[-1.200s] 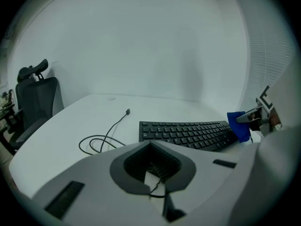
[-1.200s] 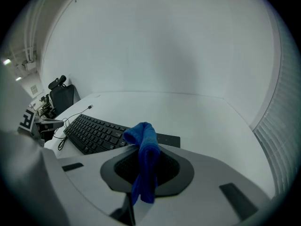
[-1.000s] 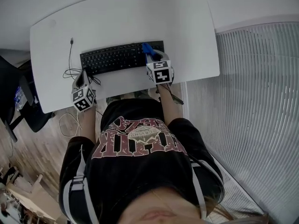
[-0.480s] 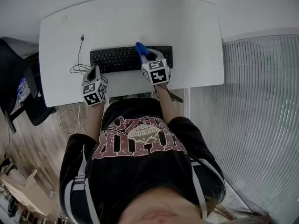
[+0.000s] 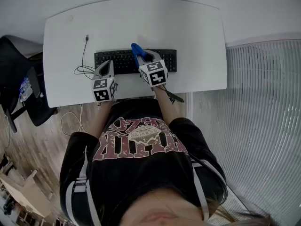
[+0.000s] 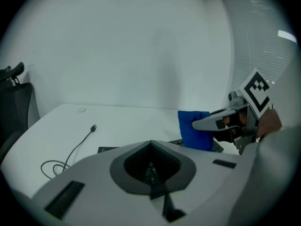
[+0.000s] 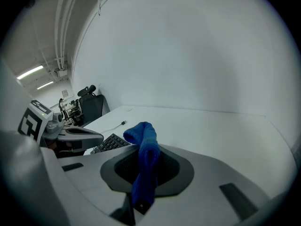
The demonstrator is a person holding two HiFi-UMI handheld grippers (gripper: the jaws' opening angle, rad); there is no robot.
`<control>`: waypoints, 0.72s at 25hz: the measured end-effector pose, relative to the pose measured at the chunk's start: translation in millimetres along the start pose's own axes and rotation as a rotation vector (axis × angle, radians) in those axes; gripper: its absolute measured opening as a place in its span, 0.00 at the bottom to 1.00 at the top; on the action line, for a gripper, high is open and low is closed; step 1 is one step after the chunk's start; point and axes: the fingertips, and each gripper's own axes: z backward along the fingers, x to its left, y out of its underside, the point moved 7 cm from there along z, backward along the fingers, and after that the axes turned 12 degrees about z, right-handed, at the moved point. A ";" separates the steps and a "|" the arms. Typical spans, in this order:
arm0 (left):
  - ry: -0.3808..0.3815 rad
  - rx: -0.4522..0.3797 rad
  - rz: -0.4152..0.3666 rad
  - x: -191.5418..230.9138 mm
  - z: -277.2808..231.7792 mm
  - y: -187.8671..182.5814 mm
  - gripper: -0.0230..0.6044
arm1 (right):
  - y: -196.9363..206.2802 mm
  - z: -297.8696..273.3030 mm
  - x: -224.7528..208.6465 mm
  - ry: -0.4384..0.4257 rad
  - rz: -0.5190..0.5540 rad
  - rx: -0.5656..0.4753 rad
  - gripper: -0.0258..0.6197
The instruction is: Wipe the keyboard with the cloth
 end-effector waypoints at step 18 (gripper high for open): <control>0.169 -0.080 -0.062 -57.7 -30.9 -59.5 0.08 | -39.1 16.0 -14.5 0.072 0.006 -0.144 0.14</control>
